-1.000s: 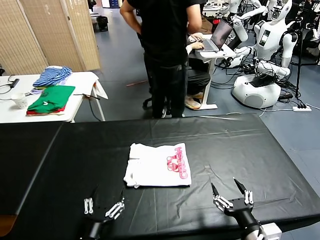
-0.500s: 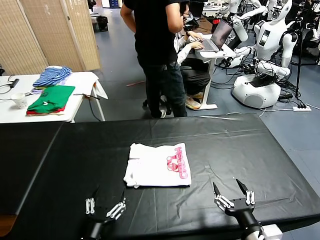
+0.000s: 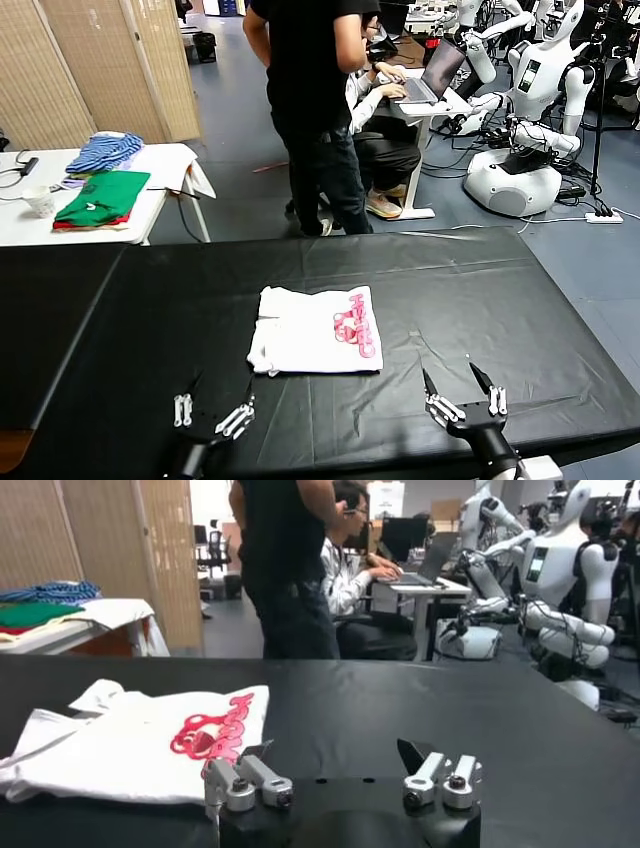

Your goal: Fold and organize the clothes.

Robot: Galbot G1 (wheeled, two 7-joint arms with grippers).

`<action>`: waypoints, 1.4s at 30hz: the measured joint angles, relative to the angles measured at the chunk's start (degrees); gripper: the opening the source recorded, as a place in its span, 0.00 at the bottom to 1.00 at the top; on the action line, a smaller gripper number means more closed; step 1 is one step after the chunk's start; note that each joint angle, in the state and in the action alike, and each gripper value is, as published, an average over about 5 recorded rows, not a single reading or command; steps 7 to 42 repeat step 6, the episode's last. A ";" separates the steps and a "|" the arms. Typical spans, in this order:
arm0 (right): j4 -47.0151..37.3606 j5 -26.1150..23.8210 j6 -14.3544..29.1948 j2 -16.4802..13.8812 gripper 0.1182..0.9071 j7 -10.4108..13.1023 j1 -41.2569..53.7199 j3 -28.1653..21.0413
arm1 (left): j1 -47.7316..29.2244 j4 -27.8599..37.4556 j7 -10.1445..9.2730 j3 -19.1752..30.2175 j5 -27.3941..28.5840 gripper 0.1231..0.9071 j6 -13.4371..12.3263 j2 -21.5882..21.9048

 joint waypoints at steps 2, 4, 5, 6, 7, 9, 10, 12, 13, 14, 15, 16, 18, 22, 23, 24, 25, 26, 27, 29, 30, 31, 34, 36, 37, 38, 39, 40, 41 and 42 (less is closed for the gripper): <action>0.22 -0.12 0.00 0.20 1.00 0.00 -0.24 -0.05 | -0.06 -0.01 0.04 -0.04 -0.11 1.00 0.04 0.06; 0.45 -0.21 -0.01 0.37 1.00 0.02 -0.44 -0.08 | -0.10 0.03 0.05 -0.08 -0.26 1.00 0.06 0.12; 0.51 -0.23 -0.01 0.40 1.00 0.02 -0.49 -0.08 | -0.10 0.04 0.06 -0.10 -0.29 1.00 0.06 0.14; 0.56 -0.24 -0.01 0.44 1.00 0.03 -0.52 -0.08 | -0.11 0.05 0.06 -0.10 -0.32 1.00 0.06 0.16; 0.56 -0.24 -0.01 0.44 1.00 0.03 -0.52 -0.08 | -0.11 0.05 0.06 -0.10 -0.32 1.00 0.06 0.16; 0.56 -0.24 -0.01 0.44 1.00 0.03 -0.52 -0.08 | -0.11 0.05 0.06 -0.10 -0.32 1.00 0.06 0.16; 0.56 -0.24 -0.01 0.44 1.00 0.03 -0.52 -0.08 | -0.11 0.05 0.06 -0.10 -0.32 1.00 0.06 0.16; 0.56 -0.24 -0.01 0.44 1.00 0.03 -0.52 -0.08 | -0.11 0.05 0.06 -0.10 -0.32 1.00 0.06 0.16; 0.56 -0.24 -0.01 0.44 1.00 0.03 -0.52 -0.08 | -0.11 0.05 0.06 -0.10 -0.32 1.00 0.06 0.16; 0.56 -0.24 -0.01 0.44 1.00 0.03 -0.52 -0.08 | -0.11 0.05 0.06 -0.10 -0.32 1.00 0.06 0.16; 0.56 -0.24 -0.01 0.44 1.00 0.03 -0.52 -0.08 | -0.11 0.05 0.06 -0.10 -0.32 1.00 0.06 0.16; 0.56 -0.24 -0.01 0.44 1.00 0.03 -0.52 -0.08 | -0.11 0.05 0.06 -0.10 -0.32 1.00 0.06 0.16; 0.56 -0.24 -0.01 0.44 1.00 0.03 -0.52 -0.08 | -0.11 0.05 0.06 -0.10 -0.32 1.00 0.06 0.16; 0.56 -0.24 -0.01 0.44 1.00 0.03 -0.52 -0.08 | -0.11 0.05 0.06 -0.10 -0.32 1.00 0.06 0.16; 0.56 -0.24 -0.01 0.44 1.00 0.03 -0.52 -0.08 | -0.11 0.05 0.06 -0.10 -0.32 1.00 0.06 0.16; 0.56 -0.24 -0.01 0.44 1.00 0.03 -0.52 -0.08 | -0.11 0.05 0.06 -0.10 -0.32 1.00 0.06 0.16; 0.56 -0.24 -0.01 0.44 1.00 0.03 -0.52 -0.08 | -0.11 0.05 0.06 -0.10 -0.32 1.00 0.06 0.16; 0.56 -0.24 -0.01 0.44 1.00 0.03 -0.52 -0.08 | -0.11 0.05 0.06 -0.10 -0.32 1.00 0.06 0.16; 0.56 -0.24 -0.01 0.44 1.00 0.03 -0.52 -0.08 | -0.11 0.05 0.06 -0.10 -0.32 1.00 0.06 0.16; 0.56 -0.24 -0.01 0.44 1.00 0.03 -0.52 -0.08 | -0.11 0.05 0.06 -0.10 -0.32 1.00 0.06 0.16; 0.56 -0.24 -0.01 0.44 1.00 0.03 -0.52 -0.08 | -0.11 0.05 0.06 -0.10 -0.32 1.00 0.06 0.16; 0.56 -0.24 -0.01 0.44 1.00 0.03 -0.52 -0.08 | -0.11 0.05 0.06 -0.10 -0.32 1.00 0.06 0.16; 0.56 -0.24 -0.01 0.44 1.00 0.03 -0.52 -0.08 | -0.11 0.05 0.06 -0.10 -0.32 1.00 0.06 0.16; 0.56 -0.24 -0.01 0.44 1.00 0.03 -0.52 -0.08 | -0.11 0.05 0.06 -0.10 -0.32 1.00 0.06 0.16; 0.56 -0.24 -0.01 0.44 1.00 0.03 -0.52 -0.08 | -0.11 0.05 0.06 -0.10 -0.32 1.00 0.06 0.16; 0.56 -0.24 -0.01 0.44 1.00 0.03 -0.52 -0.08 | -0.11 0.05 0.06 -0.10 -0.32 1.00 0.06 0.16; 0.56 -0.24 -0.01 0.44 1.00 0.03 -0.52 -0.08 | -0.11 0.05 0.06 -0.10 -0.32 1.00 0.06 0.16; 0.56 -0.24 -0.01 0.44 1.00 0.03 -0.52 -0.08 | -0.11 0.05 0.06 -0.10 -0.32 1.00 0.06 0.16; 0.56 -0.24 -0.01 0.44 1.00 0.03 -0.52 -0.08 | -0.11 0.05 0.06 -0.10 -0.32 1.00 0.06 0.16; 0.56 -0.24 -0.01 0.44 1.00 0.03 -0.52 -0.08 | -0.11 0.05 0.06 -0.10 -0.32 1.00 0.06 0.16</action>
